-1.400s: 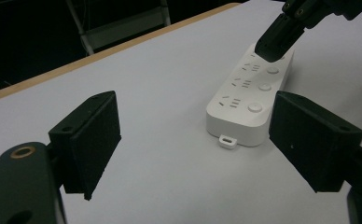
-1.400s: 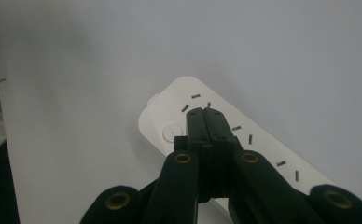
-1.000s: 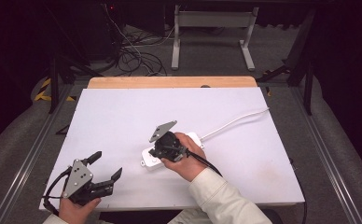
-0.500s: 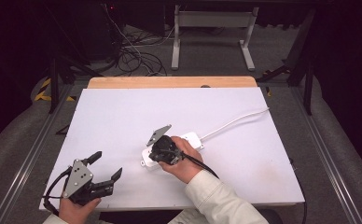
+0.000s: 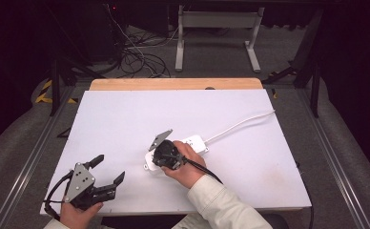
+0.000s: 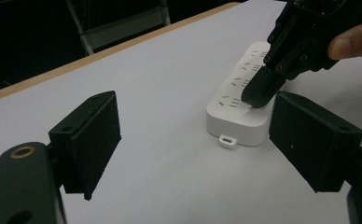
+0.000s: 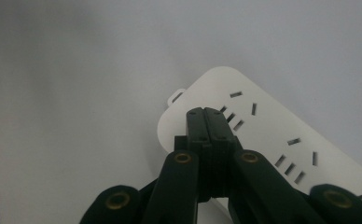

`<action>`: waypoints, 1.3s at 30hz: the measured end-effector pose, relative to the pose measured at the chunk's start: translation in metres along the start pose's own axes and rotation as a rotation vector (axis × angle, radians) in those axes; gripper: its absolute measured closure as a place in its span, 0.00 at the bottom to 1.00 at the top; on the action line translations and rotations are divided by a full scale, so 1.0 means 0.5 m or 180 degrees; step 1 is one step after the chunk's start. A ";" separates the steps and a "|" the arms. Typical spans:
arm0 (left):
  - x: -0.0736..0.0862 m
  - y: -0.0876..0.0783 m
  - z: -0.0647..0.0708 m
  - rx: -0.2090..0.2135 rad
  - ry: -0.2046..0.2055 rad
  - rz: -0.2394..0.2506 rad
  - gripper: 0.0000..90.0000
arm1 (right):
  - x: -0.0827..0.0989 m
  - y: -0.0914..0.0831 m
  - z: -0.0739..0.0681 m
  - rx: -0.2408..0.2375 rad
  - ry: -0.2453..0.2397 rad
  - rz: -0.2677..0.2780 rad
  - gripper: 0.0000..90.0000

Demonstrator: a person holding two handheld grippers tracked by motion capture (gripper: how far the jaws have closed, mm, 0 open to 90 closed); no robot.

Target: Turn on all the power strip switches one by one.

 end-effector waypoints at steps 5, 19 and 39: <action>0.000 0.000 0.001 -0.0002 0.0007 0.0002 0.19 | 0.003 0.002 0.002 -0.0026 0.0064 0.0051 1.00; 0.000 0.001 0.001 -0.0005 0.0006 0.0001 0.19 | 0.007 -0.002 0.008 0.0218 0.0086 -0.0054 1.00; 0.000 0.001 0.000 -0.0005 -0.0003 0.0000 0.19 | 0.003 -0.001 0.004 0.0065 0.0046 -0.0015 1.00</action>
Point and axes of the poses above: each handheld gripper's, and its own axes: y roughly forward along the jaws, x roughly out of its underside, z roughly to its right, the point moved 4 cm from there along y, roughly forward along the jaws, and after that the axes turned 7 degrees about -x, right-handed, at the moved point
